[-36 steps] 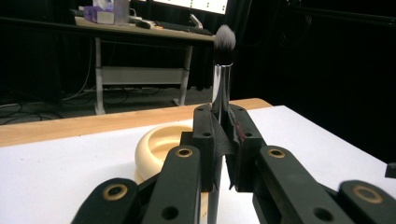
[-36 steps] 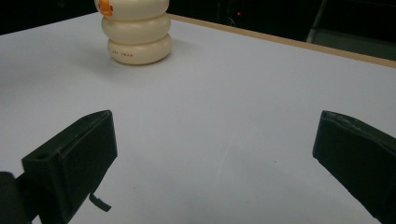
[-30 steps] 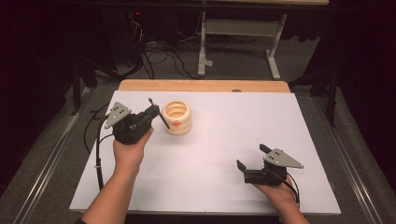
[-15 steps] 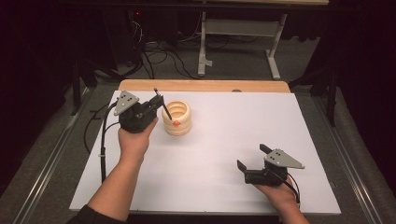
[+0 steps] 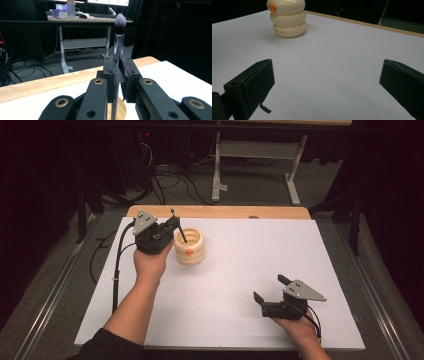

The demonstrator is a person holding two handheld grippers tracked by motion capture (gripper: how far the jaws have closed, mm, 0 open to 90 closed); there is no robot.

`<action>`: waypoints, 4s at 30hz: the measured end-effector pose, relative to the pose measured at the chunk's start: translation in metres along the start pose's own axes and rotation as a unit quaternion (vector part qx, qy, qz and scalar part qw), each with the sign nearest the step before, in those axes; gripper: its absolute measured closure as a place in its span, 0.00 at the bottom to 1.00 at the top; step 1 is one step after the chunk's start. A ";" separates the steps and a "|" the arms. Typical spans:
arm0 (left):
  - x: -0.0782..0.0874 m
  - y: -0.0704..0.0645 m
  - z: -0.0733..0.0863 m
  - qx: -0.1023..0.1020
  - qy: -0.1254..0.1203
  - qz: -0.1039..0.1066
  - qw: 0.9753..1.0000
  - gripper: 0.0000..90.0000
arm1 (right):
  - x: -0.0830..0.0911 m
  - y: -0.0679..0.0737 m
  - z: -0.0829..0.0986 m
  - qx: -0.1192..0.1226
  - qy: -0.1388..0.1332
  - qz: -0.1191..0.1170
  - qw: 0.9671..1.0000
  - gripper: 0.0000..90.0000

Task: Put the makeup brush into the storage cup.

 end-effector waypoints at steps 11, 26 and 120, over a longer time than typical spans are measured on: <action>-0.014 0.003 0.007 -0.004 0.017 -0.012 1.000 0.92 | 0.002 -0.001 -0.002 -0.004 -0.006 0.002 1.000 0.01; -0.023 -0.002 0.021 -0.013 0.037 -0.015 0.999 0.92 | 0.003 0.000 -0.002 -0.015 -0.009 0.000 1.000 0.01; -0.008 -0.009 0.080 -0.015 0.122 0.037 0.992 0.06 | -0.002 0.002 0.003 0.000 0.005 -0.004 1.000 0.01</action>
Point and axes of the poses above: each handheld gripper's, and its own axes: x roughly backward along the jaws, z roughly out of its underside, y roughly to its left, the point moved 10 cm from there along -x, roughly forward along the jaws, and after that the axes turned 15 degrees about -z, right-handed, at the moved point
